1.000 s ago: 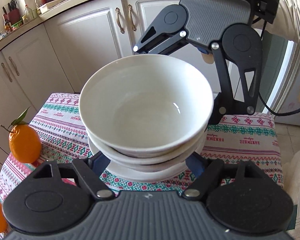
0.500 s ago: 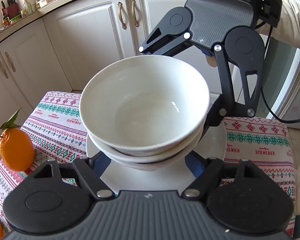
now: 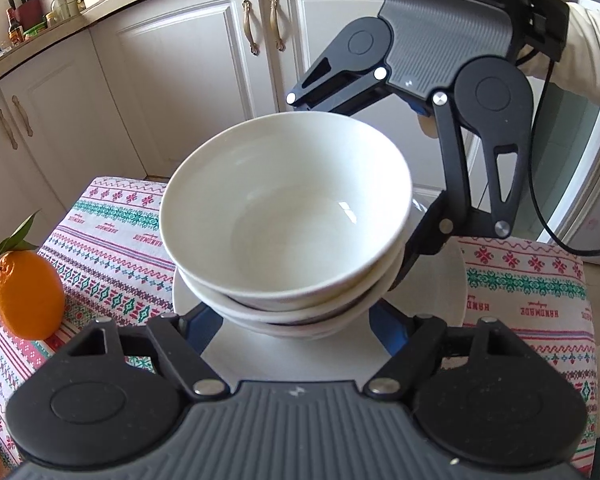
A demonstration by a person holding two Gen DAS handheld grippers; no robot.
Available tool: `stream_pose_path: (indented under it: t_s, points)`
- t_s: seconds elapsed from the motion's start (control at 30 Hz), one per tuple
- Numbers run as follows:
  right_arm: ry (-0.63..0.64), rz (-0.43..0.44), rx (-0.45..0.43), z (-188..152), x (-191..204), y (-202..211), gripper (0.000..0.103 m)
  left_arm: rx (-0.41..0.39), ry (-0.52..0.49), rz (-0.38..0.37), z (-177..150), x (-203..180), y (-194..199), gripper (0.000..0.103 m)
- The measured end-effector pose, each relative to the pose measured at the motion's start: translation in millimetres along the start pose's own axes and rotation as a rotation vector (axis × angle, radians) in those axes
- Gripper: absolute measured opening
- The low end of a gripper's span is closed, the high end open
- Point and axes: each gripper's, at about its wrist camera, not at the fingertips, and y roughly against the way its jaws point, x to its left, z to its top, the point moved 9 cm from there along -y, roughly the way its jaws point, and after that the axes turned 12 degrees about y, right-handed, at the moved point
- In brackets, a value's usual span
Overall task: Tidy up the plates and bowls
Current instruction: 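Lift the bowl stack with the left tool while the right tool lifts it over the plates, then lower the bowls onto the plate stack with the left tool while the right tool lowers too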
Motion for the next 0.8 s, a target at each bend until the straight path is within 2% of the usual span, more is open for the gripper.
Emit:
stream_pose_path:
  t_s: [0.2,0.6,0.63,0.7,0.8]
  points:
    - [-0.006,0.0,0.006,0,-3,1,0.086,-0.007,0.007,-0.004,1,0,1,0.08]
    - [-0.015,-0.031,0.023,-6,2,1,0.087,-0.024,-0.048,0.031,1,-9,-1,0.081]
    - [-0.021,-0.03,0.02,-5,2,2,0.091,-0.028,-0.044,0.037,1,-9,-1,0.083]
    - [-0.03,-0.035,0.005,-4,3,5,0.1,-0.04,-0.022,0.042,3,-9,3,0.095]
    - [-0.037,-0.057,-0.003,-3,5,10,0.103,-0.058,-0.002,0.062,3,-6,12,0.098]
